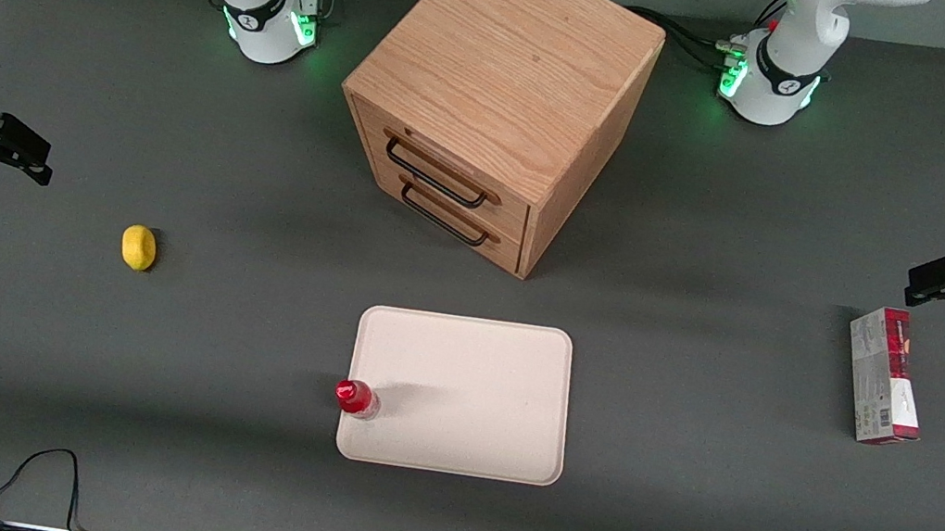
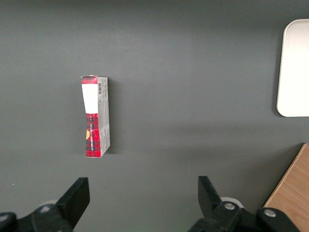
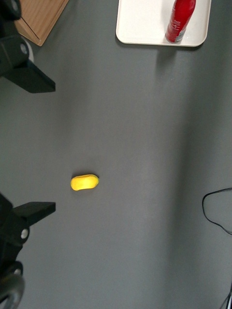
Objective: Place coke bottle on tray
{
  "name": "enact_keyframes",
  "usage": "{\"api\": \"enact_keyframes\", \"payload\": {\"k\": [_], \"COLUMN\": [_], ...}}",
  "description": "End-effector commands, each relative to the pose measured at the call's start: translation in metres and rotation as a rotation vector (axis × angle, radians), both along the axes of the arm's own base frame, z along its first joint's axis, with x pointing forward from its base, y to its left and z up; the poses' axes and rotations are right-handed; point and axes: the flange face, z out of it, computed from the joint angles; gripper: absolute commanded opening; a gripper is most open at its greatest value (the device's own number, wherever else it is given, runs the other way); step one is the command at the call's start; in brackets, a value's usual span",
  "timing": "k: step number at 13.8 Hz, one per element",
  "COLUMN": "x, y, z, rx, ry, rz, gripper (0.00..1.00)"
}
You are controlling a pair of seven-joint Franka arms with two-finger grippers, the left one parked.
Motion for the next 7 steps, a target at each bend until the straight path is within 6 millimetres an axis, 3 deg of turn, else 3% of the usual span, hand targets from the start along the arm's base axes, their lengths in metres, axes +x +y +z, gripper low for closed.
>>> {"api": "enact_keyframes", "payload": {"k": [1, 7], "x": [-0.0060, -0.0065], "y": [-0.0011, -0.0021], "z": [0.0032, 0.0035], "rx": [0.014, 0.012], "ry": [0.001, 0.004], "rz": [-0.023, -0.029], "gripper": [1.00, 1.00]}}
